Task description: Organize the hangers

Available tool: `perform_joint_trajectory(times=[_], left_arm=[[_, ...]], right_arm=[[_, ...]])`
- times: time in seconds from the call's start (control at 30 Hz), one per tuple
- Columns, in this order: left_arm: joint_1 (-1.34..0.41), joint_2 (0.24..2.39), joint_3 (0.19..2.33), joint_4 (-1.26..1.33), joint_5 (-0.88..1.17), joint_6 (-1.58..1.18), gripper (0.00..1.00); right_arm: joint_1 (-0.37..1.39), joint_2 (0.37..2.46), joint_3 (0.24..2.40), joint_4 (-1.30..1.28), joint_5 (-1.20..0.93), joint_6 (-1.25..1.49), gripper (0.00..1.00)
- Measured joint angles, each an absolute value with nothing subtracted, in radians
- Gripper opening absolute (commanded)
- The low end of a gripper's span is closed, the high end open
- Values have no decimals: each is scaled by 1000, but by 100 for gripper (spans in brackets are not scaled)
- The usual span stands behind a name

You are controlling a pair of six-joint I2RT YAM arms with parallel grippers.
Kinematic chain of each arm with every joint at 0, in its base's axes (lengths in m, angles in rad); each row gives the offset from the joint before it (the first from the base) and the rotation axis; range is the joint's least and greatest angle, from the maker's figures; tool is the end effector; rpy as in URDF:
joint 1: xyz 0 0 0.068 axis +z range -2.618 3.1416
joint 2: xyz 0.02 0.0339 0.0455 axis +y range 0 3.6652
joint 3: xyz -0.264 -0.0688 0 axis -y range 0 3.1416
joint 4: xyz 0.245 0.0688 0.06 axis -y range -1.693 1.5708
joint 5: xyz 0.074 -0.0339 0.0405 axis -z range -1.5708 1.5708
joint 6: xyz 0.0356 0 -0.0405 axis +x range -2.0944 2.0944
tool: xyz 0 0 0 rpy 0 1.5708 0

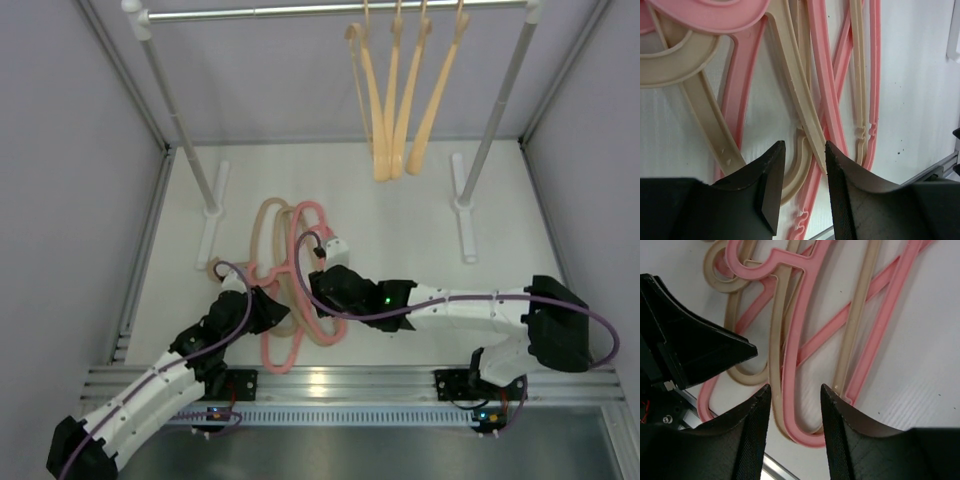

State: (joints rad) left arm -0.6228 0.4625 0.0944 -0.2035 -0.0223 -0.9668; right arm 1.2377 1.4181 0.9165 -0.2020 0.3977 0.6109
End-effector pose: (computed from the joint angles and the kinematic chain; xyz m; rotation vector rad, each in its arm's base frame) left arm 0.1029 -0.0729 0.1398 -0.4042 2.2457 -0.8710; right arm 0.1127 0.2837 0.2401 -0.4961 2.2146 0.5608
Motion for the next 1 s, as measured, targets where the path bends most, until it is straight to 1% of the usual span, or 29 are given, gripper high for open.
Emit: perform_joint_trajectory(times=[0.1, 0.13, 0.17, 0.23, 0.27, 0.37, 0.57, 0.7, 1.0], left_arm=[[-623, 459, 150, -278, -47, -968, 44], [-623, 457, 174, -301, -56, -967, 45], [-623, 453, 204, -329, -66, -967, 48], [-623, 441, 266, -378, -86, -966, 50], [-623, 433, 299, -403, -102, -966, 52], [-623, 428, 421, -489, -157, -957, 55], [-623, 430, 649, -593, -258, -912, 58], [-623, 430, 703, -627, -289, -890, 59], [-623, 422, 706, -684, -301, -879, 61]], right_arm=[[1257, 1488, 973, -179, 407, 604, 39], [1261, 1512, 984, -170, 407, 602, 39], [1264, 1536, 991, -163, 407, 601, 38], [1270, 1582, 1001, -157, 406, 601, 38], [1272, 1599, 1005, -155, 406, 601, 38], [1275, 1642, 1011, -150, 404, 600, 38], [1275, 1692, 1050, -142, 401, 593, 38], [1275, 1723, 1079, -139, 399, 593, 39], [1275, 1796, 1125, -138, 406, 586, 40]])
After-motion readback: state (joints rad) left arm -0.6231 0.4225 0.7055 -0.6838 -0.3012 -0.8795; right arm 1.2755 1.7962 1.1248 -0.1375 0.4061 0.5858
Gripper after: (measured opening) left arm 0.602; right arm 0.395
